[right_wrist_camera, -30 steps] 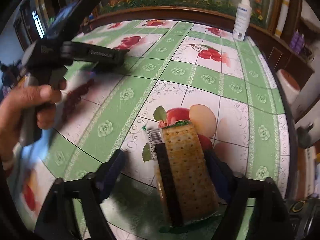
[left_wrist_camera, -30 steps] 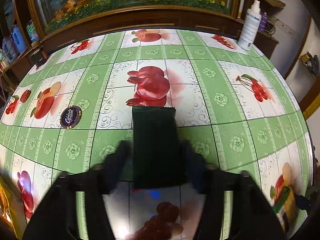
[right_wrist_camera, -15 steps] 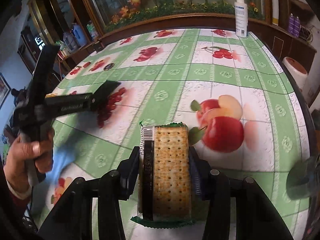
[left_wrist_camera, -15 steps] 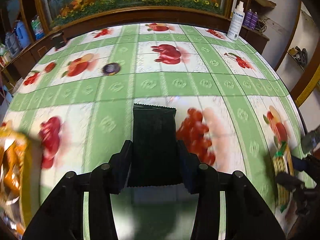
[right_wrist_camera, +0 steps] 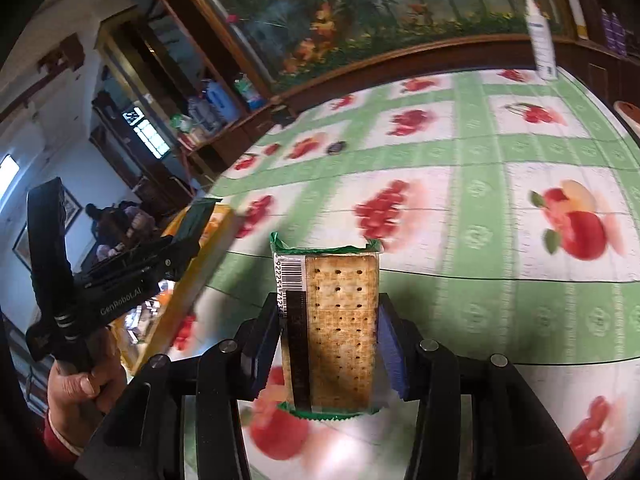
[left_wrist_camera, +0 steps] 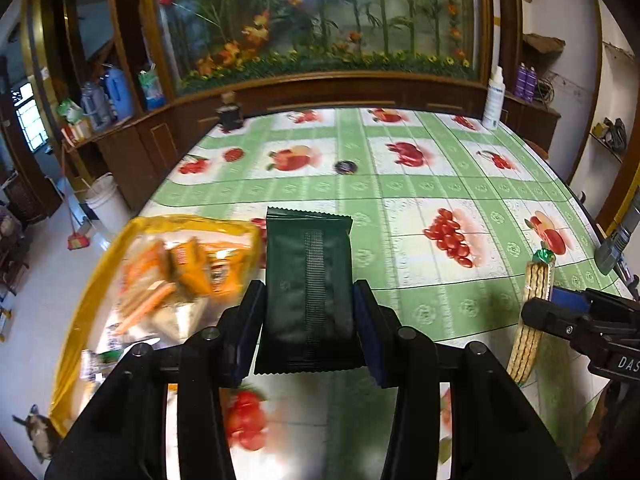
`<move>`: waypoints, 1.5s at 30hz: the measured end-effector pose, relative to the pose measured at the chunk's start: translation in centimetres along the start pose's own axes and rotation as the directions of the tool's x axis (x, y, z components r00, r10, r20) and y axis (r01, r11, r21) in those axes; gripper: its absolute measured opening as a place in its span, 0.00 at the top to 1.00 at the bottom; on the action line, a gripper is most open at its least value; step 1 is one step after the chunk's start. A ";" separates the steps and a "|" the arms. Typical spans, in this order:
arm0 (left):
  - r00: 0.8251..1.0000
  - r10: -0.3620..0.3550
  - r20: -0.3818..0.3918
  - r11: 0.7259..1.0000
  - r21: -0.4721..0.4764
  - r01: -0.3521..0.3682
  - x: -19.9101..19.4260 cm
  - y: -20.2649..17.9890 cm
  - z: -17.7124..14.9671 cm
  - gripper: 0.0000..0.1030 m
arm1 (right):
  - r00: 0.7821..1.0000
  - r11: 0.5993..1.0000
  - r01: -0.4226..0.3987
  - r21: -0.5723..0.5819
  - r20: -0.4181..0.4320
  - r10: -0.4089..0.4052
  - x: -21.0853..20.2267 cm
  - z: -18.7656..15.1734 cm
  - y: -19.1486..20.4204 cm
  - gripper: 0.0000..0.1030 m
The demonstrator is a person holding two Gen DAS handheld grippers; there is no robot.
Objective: Organize snacks
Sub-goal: 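Carry the dark green packet and cracker roll over the tray with both tools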
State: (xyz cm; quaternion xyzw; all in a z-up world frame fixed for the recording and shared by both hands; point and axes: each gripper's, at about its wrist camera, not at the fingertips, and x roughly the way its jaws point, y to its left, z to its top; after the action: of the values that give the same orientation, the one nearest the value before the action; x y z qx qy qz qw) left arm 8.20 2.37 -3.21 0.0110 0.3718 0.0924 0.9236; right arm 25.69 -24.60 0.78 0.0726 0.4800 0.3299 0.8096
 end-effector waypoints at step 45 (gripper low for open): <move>0.975 0.209 0.072 0.951 -0.247 -0.186 -4.2 16.7 -4.0 0.59 | 0.971 0.933 -0.239 -0.267 -0.077 0.227 8.7 2.0 23.0 0.54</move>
State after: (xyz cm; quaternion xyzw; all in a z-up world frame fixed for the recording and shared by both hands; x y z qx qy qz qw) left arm -0.24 17.80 -1.73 -0.0584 0.3095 0.2277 0.9214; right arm 19.42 -1.23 5.49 0.0086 0.4358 0.4885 0.7559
